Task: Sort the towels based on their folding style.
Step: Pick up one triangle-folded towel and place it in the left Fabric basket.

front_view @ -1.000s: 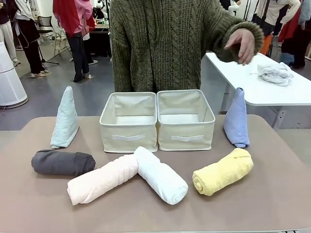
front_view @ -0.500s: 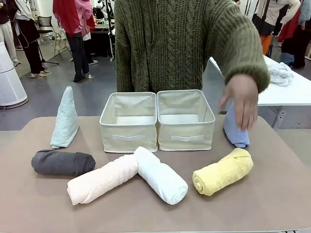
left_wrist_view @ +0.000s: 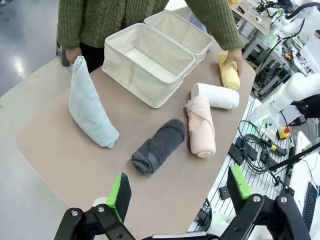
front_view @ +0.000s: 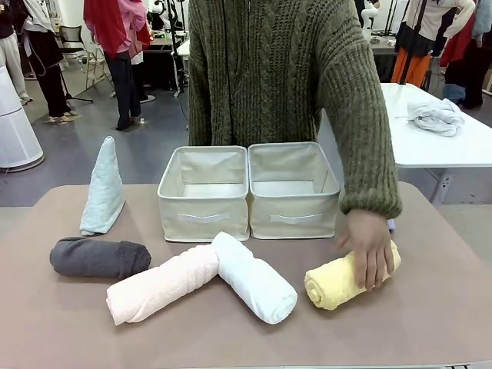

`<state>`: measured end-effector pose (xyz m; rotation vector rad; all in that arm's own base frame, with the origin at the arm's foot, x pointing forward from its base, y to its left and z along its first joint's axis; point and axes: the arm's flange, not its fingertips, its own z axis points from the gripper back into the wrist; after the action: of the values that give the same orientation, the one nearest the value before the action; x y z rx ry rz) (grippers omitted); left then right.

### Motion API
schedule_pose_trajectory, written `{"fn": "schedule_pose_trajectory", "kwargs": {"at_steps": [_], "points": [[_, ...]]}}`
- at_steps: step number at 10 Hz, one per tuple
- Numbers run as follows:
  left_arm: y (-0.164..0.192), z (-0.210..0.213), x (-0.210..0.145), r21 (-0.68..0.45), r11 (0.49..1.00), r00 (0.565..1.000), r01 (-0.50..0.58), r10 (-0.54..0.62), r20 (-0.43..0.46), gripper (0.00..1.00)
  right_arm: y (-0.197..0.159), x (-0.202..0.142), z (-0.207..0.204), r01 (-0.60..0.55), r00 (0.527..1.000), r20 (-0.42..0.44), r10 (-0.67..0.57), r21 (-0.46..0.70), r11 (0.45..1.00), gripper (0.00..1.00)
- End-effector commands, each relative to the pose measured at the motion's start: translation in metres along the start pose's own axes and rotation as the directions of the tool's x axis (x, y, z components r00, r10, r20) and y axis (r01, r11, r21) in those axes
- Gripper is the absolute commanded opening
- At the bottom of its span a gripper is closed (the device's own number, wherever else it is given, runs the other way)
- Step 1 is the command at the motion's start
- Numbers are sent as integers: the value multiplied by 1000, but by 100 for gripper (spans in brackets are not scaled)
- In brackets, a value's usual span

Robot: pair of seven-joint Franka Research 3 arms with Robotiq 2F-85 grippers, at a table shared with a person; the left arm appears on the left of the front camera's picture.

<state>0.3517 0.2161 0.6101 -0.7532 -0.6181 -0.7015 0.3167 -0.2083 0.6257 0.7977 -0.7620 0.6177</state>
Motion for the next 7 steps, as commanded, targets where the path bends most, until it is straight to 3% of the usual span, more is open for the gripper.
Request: {"fn": "schedule_pose_trajectory", "kwargs": {"at_steps": [1, 2, 3, 4, 5, 7], "points": [[0, 0, 0, 0, 1000, 1000, 0, 0, 0, 100, 0, 1, 0, -7, 1000, 7, 7, 11, 1000, 100], [3, -11, 32, 38, 999, 998, -21, 23, -54, 100, 0, 1, 0, -7, 1000, 7, 7, 11, 1000, 100], [9, -37, 85, 150, 988, 985, -44, 67, -158, 100, 0, 1, 0, -7, 1000, 7, 7, 11, 1000, 100], [17, -74, 137, 331, 944, 948, -6, 111, -298, 100, 0, 1, 0, -7, 1000, 7, 7, 11, 1000, 100], [25, -118, 172, 410, 911, 883, 38, 161, -441, 100, 0, 1, 0, -7, 1000, 7, 7, 11, 1000, 100], [48, -204, 202, 566, 817, 751, 113, 303, -587, 100, 0, 1, 0, -7, 1000, 7, 7, 11, 1000, 100]]}}
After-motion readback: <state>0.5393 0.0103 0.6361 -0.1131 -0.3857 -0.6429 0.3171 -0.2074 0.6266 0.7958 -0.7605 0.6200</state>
